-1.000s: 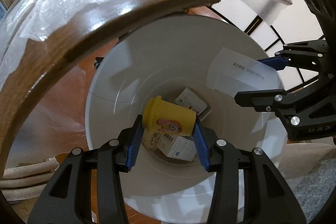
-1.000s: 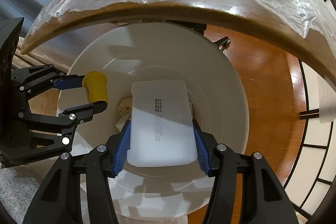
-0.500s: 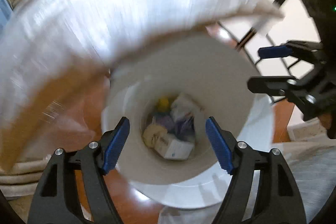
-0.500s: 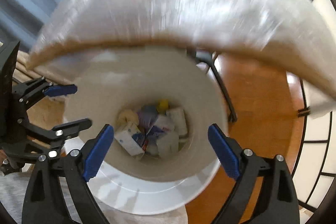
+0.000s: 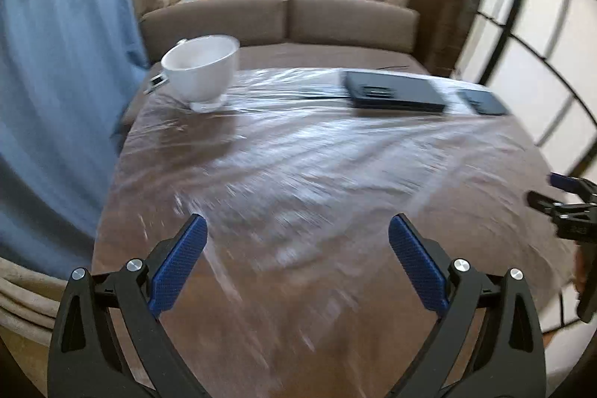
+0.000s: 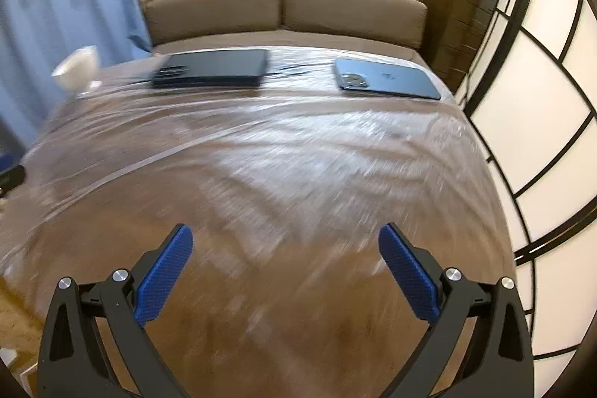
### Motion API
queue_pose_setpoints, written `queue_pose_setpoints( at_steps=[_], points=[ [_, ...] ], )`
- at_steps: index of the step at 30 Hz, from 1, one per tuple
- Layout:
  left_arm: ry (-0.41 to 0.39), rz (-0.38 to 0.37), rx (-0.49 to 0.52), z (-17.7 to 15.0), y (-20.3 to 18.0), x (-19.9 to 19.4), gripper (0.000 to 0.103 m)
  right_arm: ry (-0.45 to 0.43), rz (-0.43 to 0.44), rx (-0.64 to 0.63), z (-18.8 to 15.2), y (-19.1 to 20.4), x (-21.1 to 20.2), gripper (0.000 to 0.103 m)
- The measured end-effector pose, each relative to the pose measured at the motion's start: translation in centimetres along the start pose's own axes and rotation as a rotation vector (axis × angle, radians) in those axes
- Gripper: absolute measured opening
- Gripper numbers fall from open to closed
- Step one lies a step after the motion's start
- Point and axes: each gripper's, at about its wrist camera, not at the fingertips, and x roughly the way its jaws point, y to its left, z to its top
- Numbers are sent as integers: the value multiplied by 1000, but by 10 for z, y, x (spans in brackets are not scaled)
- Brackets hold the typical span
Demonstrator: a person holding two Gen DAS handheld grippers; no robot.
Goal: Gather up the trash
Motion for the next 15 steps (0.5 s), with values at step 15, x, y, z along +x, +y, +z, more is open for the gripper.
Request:
queue_pose_setpoints(
  at_steps=[15],
  points=[
    [71,109,-129,21,49,65,99,13,-65,78,48,-75,75,98]
  ],
)
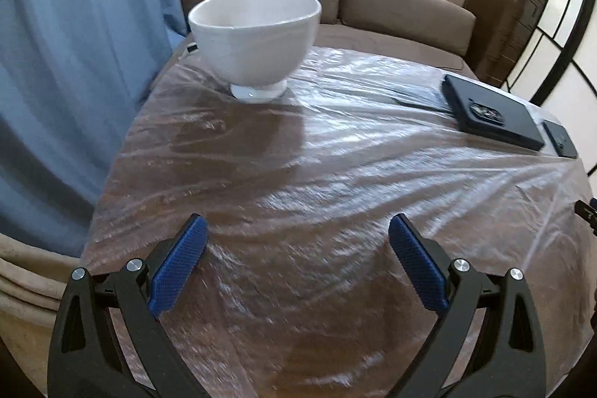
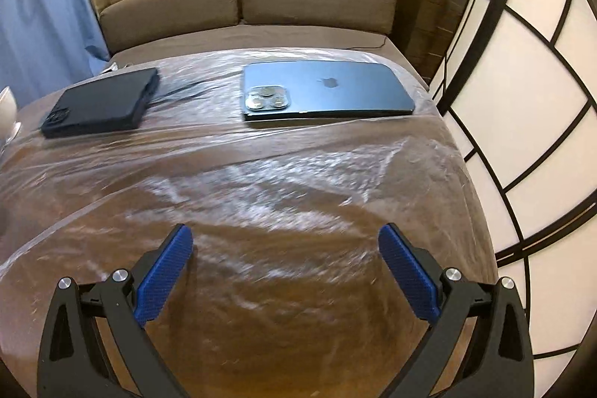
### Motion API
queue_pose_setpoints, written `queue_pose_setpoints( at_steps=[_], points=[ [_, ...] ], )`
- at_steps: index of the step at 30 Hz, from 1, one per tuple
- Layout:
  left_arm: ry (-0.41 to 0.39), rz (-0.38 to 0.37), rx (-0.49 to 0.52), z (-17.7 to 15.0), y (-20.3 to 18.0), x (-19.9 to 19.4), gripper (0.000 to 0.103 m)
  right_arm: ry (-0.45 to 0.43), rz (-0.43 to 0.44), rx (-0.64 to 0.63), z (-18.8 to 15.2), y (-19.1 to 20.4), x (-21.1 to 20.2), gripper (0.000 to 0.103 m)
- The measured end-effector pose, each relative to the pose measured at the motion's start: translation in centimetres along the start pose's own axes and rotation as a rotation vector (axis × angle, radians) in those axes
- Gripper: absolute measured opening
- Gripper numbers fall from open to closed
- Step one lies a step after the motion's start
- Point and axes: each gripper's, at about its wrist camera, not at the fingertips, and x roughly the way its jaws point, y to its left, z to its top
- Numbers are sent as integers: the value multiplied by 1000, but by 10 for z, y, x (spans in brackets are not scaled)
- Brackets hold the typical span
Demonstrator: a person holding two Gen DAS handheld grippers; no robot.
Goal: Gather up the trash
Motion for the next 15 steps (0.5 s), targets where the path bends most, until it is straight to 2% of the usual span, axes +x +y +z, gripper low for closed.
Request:
queue_pose_setpoints(
  at_steps=[3,4,15],
  points=[
    [-4,25,24,-2,-3,0,99,-11,19,3,3,-6,5,98],
    [-12,32,31,-4,-4,0,102,-17,23,9,3,-7,6,99],
    [-5,30,19,-2,-5,3,102,-30,24,6,-1,-4,6,99]
  ],
)
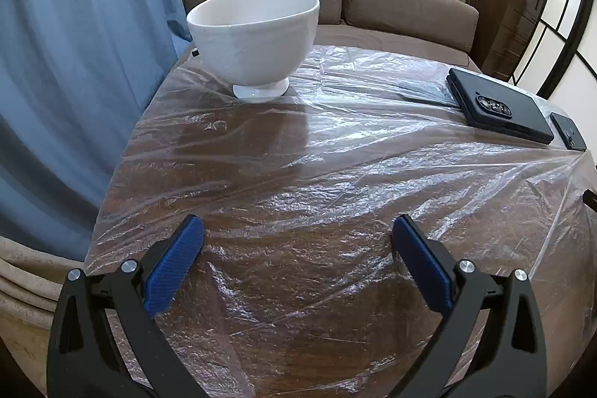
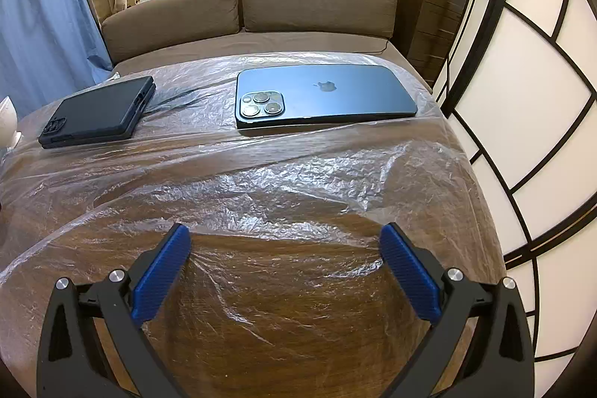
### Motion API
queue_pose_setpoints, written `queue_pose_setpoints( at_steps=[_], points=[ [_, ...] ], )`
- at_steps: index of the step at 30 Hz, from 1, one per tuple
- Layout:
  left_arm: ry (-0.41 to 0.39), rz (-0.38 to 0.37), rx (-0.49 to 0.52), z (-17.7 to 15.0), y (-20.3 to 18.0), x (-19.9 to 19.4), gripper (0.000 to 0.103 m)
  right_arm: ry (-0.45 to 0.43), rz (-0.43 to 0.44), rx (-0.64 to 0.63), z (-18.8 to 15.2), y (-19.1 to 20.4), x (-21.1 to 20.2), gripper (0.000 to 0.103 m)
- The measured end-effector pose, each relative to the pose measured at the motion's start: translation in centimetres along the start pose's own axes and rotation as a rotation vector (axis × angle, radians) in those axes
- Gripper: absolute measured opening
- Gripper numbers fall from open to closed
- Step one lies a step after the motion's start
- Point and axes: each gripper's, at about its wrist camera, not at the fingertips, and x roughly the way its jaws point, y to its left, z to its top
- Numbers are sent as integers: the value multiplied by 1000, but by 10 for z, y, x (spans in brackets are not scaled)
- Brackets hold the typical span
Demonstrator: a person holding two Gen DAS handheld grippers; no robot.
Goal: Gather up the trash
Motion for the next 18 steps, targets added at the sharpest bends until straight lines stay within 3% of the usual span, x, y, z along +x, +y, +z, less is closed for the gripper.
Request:
queue_pose_setpoints(
  at_steps=[18],
  points=[
    [0,1,-1,0,0,0,102,0,-1,-4,-1,1,0,99]
  ],
)
